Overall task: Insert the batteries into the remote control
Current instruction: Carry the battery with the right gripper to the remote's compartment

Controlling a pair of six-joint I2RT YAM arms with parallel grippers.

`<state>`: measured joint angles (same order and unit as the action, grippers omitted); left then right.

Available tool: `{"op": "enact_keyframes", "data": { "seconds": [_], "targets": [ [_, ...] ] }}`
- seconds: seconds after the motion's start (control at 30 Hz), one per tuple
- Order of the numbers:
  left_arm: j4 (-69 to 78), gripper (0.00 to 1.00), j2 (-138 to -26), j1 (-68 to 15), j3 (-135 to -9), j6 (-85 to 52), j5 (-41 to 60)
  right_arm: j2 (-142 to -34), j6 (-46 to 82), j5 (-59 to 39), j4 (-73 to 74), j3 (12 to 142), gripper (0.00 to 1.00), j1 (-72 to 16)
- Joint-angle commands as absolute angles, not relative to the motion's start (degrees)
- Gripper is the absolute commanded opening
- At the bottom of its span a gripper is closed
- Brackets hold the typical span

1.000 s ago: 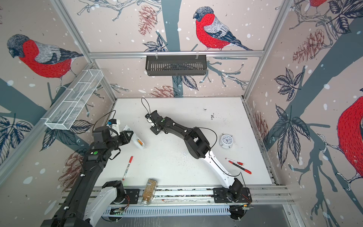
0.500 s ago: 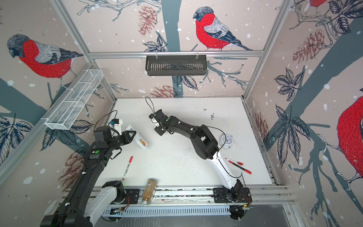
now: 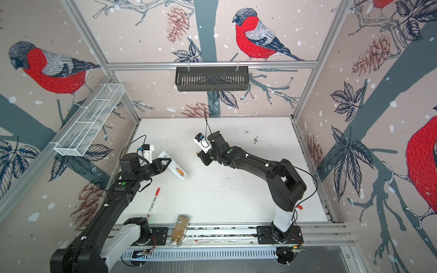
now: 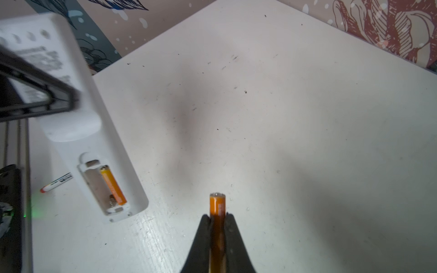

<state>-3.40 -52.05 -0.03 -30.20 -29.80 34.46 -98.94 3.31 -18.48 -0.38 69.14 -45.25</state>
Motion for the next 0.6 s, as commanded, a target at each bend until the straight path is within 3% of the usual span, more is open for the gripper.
{"op": "enact_keyframes", "data": {
  "seconds": [0.0, 0.27, 0.57],
  "targets": [
    [4.5, 0.0, -52.38, -0.49, -29.19, -33.78, 36.1, -95.0, 7.35, -25.17, 8.72, 64.66, 0.11, -45.44],
    [19.33, 0.0, -52.34, -0.62, -24.21, -43.99, 44.47, -85.34, 13.41, -29.32, 25.48, 49.73, 0.12, -47.53],
    [30.2, 0.0, -52.13, -0.7, -20.77, -53.77, 50.59, -84.58, 16.08, -29.1, 37.21, 44.9, 0.12, -51.38]
  ]
}}
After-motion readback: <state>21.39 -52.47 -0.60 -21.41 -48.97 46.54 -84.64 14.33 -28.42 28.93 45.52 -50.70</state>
